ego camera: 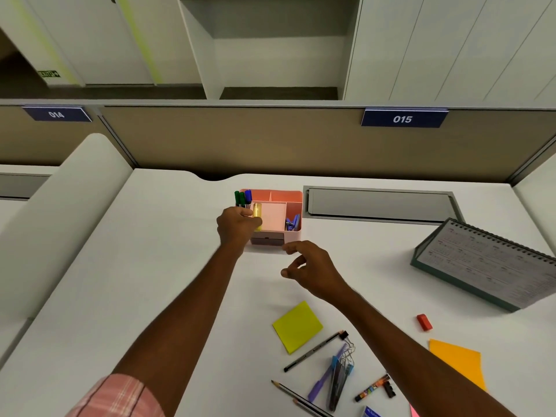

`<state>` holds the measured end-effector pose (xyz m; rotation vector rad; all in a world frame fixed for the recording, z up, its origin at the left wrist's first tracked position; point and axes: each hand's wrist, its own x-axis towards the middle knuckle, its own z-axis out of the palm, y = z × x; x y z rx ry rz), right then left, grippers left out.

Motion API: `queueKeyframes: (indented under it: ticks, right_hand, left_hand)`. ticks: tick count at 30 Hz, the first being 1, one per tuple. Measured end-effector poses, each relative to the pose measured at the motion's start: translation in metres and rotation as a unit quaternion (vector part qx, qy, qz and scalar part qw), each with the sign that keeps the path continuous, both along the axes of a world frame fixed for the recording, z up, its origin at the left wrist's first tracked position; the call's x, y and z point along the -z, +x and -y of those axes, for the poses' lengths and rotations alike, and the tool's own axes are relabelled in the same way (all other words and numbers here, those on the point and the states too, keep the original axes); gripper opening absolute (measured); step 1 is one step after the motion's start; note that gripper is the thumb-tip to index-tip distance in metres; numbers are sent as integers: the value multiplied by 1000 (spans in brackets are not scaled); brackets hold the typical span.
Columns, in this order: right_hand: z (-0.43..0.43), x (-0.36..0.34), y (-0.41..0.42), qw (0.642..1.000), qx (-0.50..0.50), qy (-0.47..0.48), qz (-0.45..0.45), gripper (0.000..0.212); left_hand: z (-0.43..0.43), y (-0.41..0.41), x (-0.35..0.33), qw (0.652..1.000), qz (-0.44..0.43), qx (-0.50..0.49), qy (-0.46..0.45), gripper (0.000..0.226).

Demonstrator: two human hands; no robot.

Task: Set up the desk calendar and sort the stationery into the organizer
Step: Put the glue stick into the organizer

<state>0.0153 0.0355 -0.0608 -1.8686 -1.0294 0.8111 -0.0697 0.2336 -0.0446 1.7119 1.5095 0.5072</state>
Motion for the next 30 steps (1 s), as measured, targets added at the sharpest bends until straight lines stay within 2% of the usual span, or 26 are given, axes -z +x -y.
queueKeyframes:
  ticks: [7, 15, 30]
  right_hand:
    - [7, 7, 6, 1000, 7, -12, -14, 50]
    - [16, 19, 10, 999, 5, -29, -11, 49]
    - [31, 25, 18, 1000, 9, -24, -5, 46]
  left_hand:
    - [-14, 15, 2, 998, -56, 0, 29, 35]
    - [-14, 23, 8, 996, -61, -22, 60, 42]
    - [-15, 26, 5, 992, -76, -17, 102, 38]
